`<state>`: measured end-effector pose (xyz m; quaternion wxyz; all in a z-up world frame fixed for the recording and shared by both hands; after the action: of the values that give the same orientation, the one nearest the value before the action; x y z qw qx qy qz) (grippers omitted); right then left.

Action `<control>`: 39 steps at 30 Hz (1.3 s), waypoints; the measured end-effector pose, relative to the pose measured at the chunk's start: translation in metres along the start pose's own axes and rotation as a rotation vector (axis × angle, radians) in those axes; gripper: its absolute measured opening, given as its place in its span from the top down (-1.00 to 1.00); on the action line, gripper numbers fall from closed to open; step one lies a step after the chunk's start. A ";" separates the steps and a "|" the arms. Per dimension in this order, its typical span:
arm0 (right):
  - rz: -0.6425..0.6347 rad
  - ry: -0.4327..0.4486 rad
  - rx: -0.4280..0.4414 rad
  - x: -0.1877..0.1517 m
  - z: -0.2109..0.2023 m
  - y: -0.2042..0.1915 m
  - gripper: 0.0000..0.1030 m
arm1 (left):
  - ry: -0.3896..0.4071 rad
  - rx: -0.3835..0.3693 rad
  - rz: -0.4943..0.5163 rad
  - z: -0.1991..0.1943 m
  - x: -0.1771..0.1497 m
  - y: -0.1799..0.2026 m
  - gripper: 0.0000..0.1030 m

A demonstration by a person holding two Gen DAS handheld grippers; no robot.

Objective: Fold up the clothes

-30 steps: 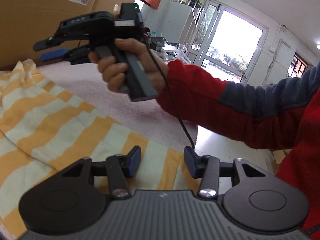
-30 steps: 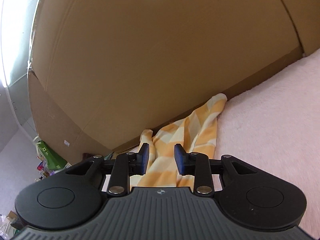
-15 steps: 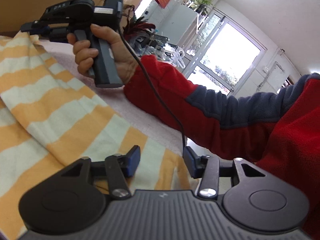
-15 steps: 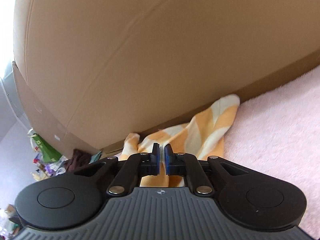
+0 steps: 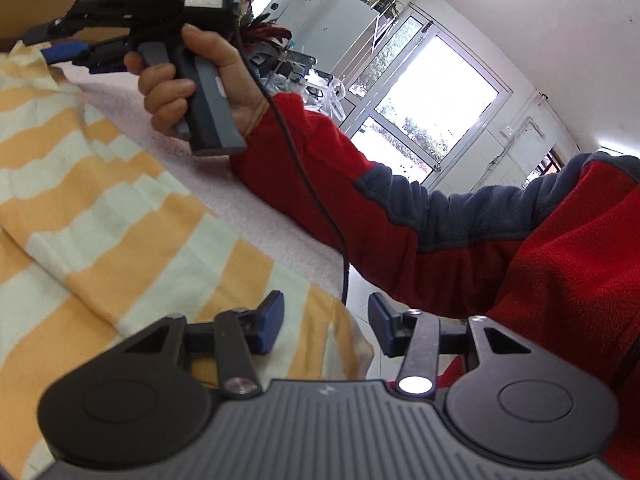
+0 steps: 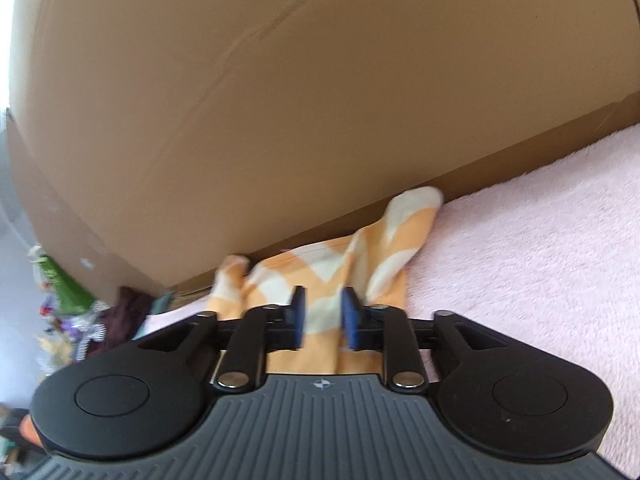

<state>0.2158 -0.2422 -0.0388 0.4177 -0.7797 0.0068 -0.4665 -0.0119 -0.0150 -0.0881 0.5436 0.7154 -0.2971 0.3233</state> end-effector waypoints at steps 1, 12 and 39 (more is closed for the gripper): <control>-0.010 -0.014 0.016 0.000 -0.003 -0.003 0.31 | 0.000 0.000 0.000 0.000 0.000 0.000 0.04; -0.066 -0.112 -0.028 -0.006 -0.023 -0.006 0.95 | 0.004 -0.001 -0.001 -0.001 -0.001 -0.004 0.01; -0.109 -0.010 -0.018 -0.065 -0.065 -0.034 0.79 | 0.047 -0.009 0.071 0.008 -0.018 0.036 -0.14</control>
<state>0.1191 -0.2360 -0.0495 0.3847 -0.7848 -0.0337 -0.4847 -0.0494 -0.0299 -0.0827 0.5417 0.6941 -0.3110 0.3579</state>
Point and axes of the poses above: each gripper's, at about its wrist camera, not at the fingertips, and z roughly the way its jaws point, y to its right, x to its top, the point moved 4 cm from there along z, roughly the way its jaws point, and after that the axes turned 14 degrees about y, right-handed, at the moved point
